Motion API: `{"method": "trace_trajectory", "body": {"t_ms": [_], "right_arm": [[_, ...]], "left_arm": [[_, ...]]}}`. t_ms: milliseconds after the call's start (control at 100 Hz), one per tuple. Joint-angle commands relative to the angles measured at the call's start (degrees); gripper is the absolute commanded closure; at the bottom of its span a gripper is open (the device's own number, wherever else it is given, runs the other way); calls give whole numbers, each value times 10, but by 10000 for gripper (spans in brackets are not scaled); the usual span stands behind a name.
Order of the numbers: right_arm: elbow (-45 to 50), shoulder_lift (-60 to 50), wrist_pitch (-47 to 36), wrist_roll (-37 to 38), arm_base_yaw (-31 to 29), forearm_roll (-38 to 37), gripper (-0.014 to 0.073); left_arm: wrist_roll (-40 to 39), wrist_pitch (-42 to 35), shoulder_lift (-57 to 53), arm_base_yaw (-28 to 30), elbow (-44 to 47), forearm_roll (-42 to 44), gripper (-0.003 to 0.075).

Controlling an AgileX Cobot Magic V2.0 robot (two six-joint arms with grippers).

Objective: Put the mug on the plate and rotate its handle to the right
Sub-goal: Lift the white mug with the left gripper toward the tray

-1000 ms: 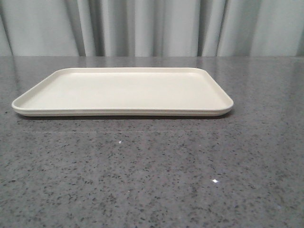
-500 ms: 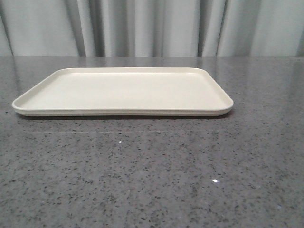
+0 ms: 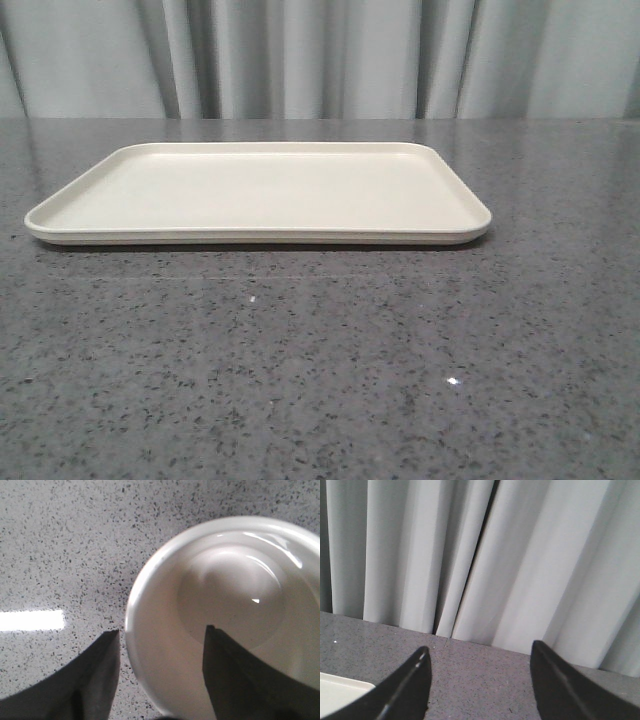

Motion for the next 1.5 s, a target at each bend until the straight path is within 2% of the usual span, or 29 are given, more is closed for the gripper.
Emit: {"method": "trace_trajectory", "body": {"t_ms": [0, 80, 220, 520, 1140, 1490], "right_arm": [[-17, 3, -41, -3, 0, -11, 155], [-17, 3, -40, -3, 0, -11, 155], [-17, 3, -40, -3, 0, -11, 155], [-17, 3, -38, -3, 0, -11, 155], [-17, 3, -37, -3, 0, -11, 155], [-17, 3, -37, -3, 0, -12, 155]], "left_arm": [[0, -10, -6, -5, -13, 12, 344], [0, -13, -6, -5, -13, 12, 359], [0, -15, -6, -5, -13, 12, 450], [1, -33, -6, -5, -13, 13, 740], [14, -59, -28, -5, -19, -15, 739], [45, -35, -45, -5, -122, -67, 740]]}}
